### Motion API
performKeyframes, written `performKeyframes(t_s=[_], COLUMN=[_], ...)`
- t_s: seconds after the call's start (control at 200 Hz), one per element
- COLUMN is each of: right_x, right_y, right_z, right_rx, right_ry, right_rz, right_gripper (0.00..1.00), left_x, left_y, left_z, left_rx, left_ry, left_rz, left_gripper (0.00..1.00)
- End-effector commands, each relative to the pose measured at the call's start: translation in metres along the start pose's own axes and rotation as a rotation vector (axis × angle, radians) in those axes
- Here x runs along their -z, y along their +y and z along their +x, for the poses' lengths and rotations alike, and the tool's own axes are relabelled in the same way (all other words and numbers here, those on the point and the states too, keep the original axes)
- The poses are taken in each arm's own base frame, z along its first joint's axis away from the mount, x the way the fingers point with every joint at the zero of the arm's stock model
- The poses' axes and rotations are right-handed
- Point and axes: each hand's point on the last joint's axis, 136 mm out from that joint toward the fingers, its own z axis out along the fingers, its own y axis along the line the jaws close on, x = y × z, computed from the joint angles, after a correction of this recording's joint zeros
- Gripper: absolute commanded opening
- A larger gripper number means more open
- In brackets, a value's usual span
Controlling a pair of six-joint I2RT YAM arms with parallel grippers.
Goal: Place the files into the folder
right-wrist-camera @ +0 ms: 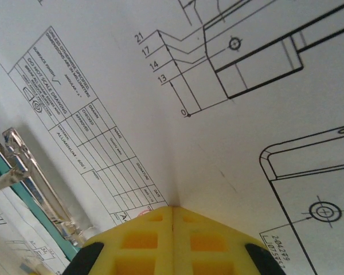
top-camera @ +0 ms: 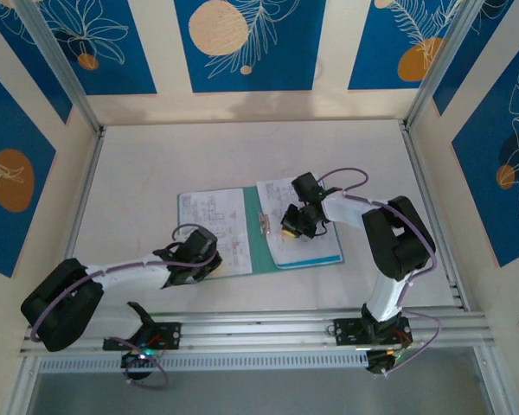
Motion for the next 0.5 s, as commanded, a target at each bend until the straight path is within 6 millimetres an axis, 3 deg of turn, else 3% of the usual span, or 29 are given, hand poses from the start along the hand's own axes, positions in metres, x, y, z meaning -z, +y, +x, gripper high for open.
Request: performKeyframes(t_s=[0.0,0.26,0.495], right_x=[-0.006,0.001,0.017], right_y=[-0.008,-0.008,0.004], right_z=[0.008,0.007,0.009], right_rx=[0.003,0.008,0.029], right_ry=[0.033,0.019,-0.009], right_rz=[0.039,0.05,0.029], right_gripper=[0.0,0.0,0.0], left_x=[0.0,0.001,0.001], left_y=[0.03,0.03,0.03], left_z=[0.005,0.005,0.004], left_rx=[-0.007,-0.008,-0.009], left_ry=[0.002,0.001,-0.003], left_rz=[-0.104,-0.104,-0.106], left_gripper=[0.09,0.08,0.08])
